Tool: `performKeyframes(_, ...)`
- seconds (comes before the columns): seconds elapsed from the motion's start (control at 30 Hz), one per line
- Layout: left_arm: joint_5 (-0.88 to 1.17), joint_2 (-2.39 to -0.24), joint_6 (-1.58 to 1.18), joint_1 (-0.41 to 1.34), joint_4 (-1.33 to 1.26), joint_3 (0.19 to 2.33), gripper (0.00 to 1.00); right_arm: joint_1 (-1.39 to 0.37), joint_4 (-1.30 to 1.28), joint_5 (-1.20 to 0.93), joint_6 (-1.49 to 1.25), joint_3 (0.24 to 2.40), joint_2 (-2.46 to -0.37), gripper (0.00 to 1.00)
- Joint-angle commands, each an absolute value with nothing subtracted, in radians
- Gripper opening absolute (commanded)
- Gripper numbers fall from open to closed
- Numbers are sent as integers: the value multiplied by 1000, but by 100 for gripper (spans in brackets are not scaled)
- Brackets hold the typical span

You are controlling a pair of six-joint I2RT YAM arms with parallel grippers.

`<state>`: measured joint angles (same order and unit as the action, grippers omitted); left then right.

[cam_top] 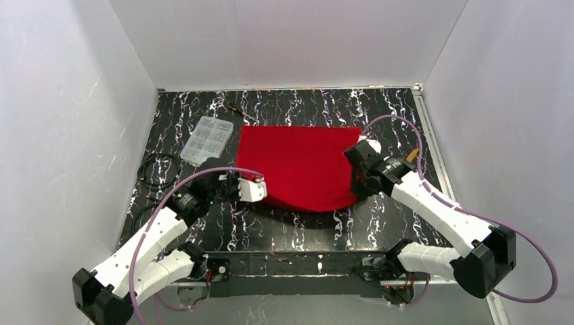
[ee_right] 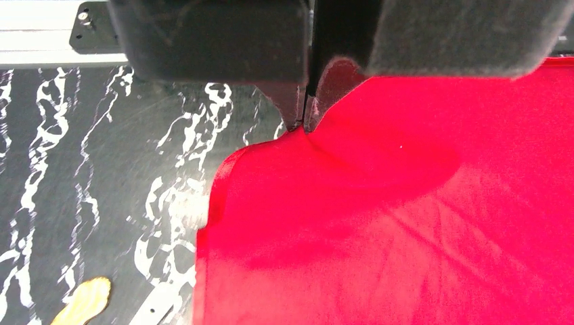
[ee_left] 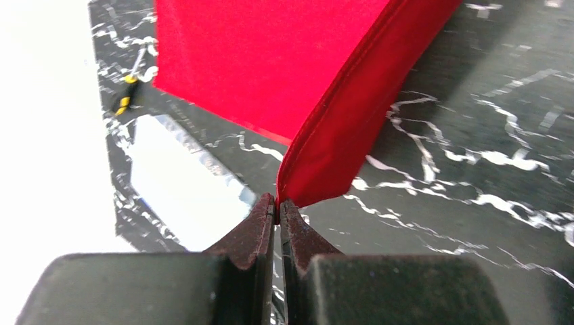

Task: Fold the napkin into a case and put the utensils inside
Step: Fold and flatten the napkin at the center of the board.

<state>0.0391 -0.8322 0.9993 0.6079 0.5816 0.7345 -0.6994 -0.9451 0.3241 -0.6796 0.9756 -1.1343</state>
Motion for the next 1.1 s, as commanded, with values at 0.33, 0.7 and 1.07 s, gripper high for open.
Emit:
performKeyframes(0.33, -12, -1071, 924, 425, 290, 921, 0, -454, -746, 324, -529, 1120, -1233, 1)
performKeyframes(0.7, -9, -1207, 805, 390, 224, 1021, 0, -402, -628, 315, -511, 1222, -1339, 1)
performKeyframes(1.07, -33, -1253, 714, 388, 126, 990, 0, -370, -546, 333, -487, 1271, -1455, 1)
